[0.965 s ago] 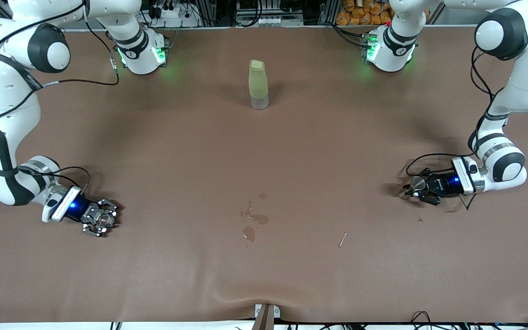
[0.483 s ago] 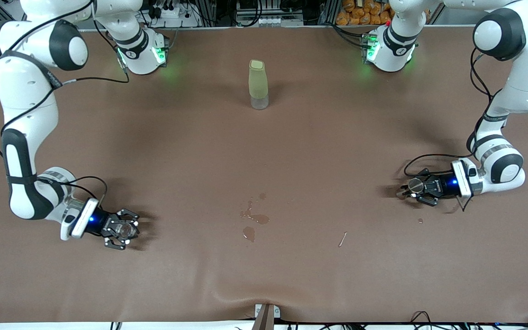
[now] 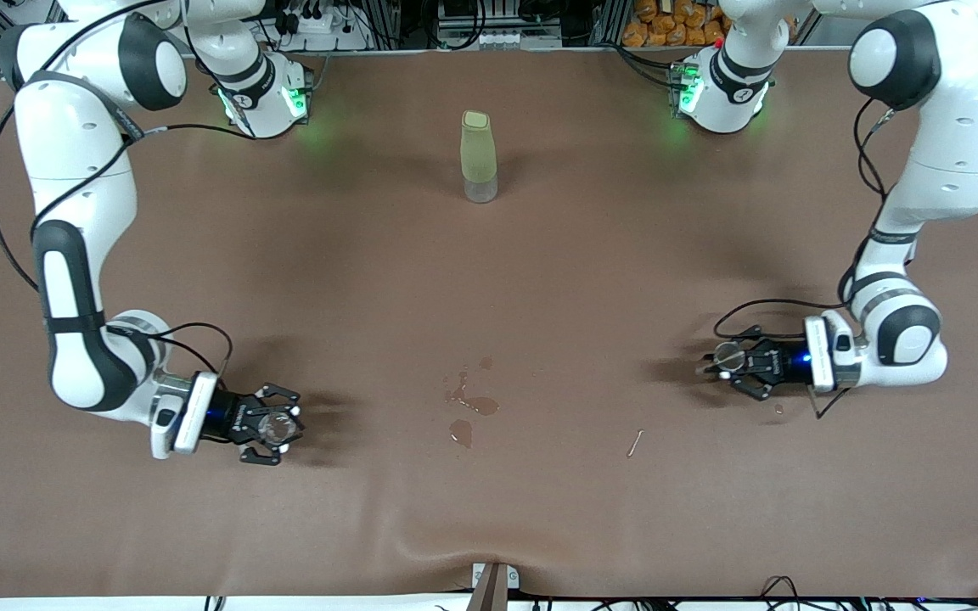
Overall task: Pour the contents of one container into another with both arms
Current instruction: 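Lift the beaker and jigger, bringing both grippers together mid-table, then tilt the beaker with the right gripper over the jigger's cup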
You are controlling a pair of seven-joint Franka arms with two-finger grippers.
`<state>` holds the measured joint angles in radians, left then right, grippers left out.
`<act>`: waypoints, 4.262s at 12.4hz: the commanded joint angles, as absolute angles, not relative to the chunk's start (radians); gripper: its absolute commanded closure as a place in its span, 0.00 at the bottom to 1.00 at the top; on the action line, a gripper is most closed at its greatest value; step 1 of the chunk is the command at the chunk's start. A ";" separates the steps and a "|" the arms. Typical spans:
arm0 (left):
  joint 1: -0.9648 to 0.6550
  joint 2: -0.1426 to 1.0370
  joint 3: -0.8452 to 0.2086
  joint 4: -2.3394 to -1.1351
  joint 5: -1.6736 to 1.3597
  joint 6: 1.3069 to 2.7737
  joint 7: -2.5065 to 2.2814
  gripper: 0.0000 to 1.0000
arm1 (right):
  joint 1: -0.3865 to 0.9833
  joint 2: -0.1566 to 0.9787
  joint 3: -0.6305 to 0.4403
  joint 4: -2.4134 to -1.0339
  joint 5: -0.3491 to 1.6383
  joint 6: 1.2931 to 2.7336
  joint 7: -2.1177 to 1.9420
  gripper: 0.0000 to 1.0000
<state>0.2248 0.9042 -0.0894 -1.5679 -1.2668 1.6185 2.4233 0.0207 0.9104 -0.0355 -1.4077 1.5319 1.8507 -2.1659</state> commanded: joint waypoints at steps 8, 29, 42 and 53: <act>-0.116 0.873 -0.084 -1.565 -1.610 1.821 2.421 1.00 | 0.219 0.746 -0.046 -1.425 1.560 1.914 -1.876 1.00; -0.413 0.933 -0.080 -1.443 -2.068 2.266 2.476 1.00 | 0.555 0.566 -0.044 -1.555 1.766 2.164 -1.165 1.00; -0.411 0.930 -0.084 -1.451 -2.077 2.266 2.476 1.00 | 0.538 0.632 -0.046 -1.473 1.761 2.062 -0.812 1.00; -0.408 0.930 -0.084 -1.450 -2.100 2.266 2.470 1.00 | 0.552 0.741 -0.048 -1.322 1.759 2.075 -0.677 1.00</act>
